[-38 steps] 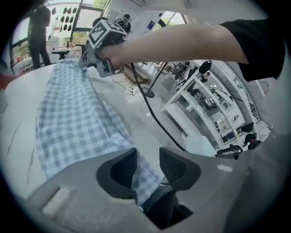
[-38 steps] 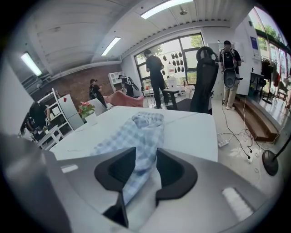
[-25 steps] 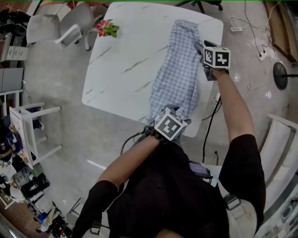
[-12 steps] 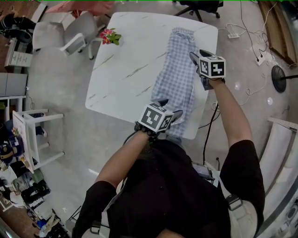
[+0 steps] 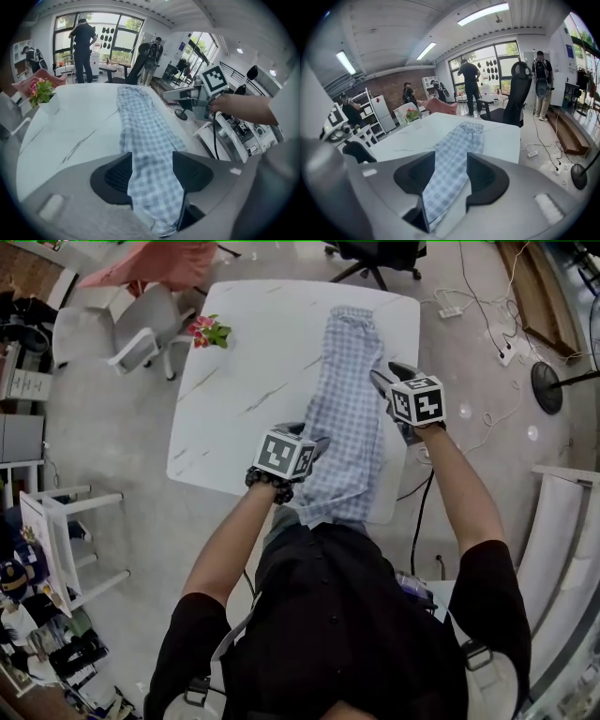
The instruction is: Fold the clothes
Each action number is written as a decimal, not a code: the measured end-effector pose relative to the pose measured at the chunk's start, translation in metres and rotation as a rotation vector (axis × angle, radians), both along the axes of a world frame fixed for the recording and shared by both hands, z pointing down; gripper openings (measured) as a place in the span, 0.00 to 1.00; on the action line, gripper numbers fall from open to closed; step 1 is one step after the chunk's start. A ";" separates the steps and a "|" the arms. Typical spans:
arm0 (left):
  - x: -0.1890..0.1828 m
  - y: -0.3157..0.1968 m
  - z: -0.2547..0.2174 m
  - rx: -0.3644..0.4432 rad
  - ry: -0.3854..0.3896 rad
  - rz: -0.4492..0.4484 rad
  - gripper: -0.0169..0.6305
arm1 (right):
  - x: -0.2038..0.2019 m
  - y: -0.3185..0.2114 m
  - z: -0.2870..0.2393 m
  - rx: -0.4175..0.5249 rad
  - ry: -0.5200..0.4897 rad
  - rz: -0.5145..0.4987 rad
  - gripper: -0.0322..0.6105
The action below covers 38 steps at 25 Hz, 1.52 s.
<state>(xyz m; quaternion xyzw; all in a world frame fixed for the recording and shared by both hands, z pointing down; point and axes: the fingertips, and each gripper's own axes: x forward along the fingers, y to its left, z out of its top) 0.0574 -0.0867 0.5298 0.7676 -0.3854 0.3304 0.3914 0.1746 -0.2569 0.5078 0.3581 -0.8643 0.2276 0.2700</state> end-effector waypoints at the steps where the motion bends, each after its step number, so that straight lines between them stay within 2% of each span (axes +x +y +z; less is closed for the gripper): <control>1: -0.006 0.000 0.004 -0.006 0.008 0.003 0.46 | -0.002 0.009 0.002 -0.002 -0.002 0.003 0.38; 5: -0.027 0.013 0.018 -0.008 0.047 0.024 0.39 | -0.021 0.059 0.016 -0.018 -0.005 0.024 0.37; 8: -0.037 0.030 0.025 0.012 0.044 0.110 0.38 | -0.038 0.098 0.028 -0.023 0.019 0.085 0.35; 13: -0.061 0.073 0.032 0.046 0.062 0.261 0.34 | -0.070 0.160 0.033 -0.008 0.025 0.271 0.33; 17: -0.076 0.112 0.032 0.042 0.094 0.357 0.30 | -0.080 0.215 0.025 0.018 0.040 0.412 0.33; 22: -0.077 0.152 0.034 0.022 0.131 0.432 0.27 | -0.082 0.283 0.030 0.031 0.121 0.534 0.31; 26: -0.076 0.173 0.041 0.045 0.098 0.491 0.25 | -0.090 0.328 0.051 -0.045 0.128 0.644 0.29; 33: -0.081 0.203 0.051 0.033 0.072 0.497 0.25 | -0.107 0.367 0.083 -0.213 0.019 0.825 0.29; 36: -0.082 0.216 0.058 0.016 0.058 0.465 0.25 | -0.105 0.366 0.092 -0.244 -0.006 0.832 0.26; 38: -0.081 0.225 0.061 0.007 0.055 0.441 0.25 | -0.105 0.366 0.093 -0.252 -0.008 0.803 0.18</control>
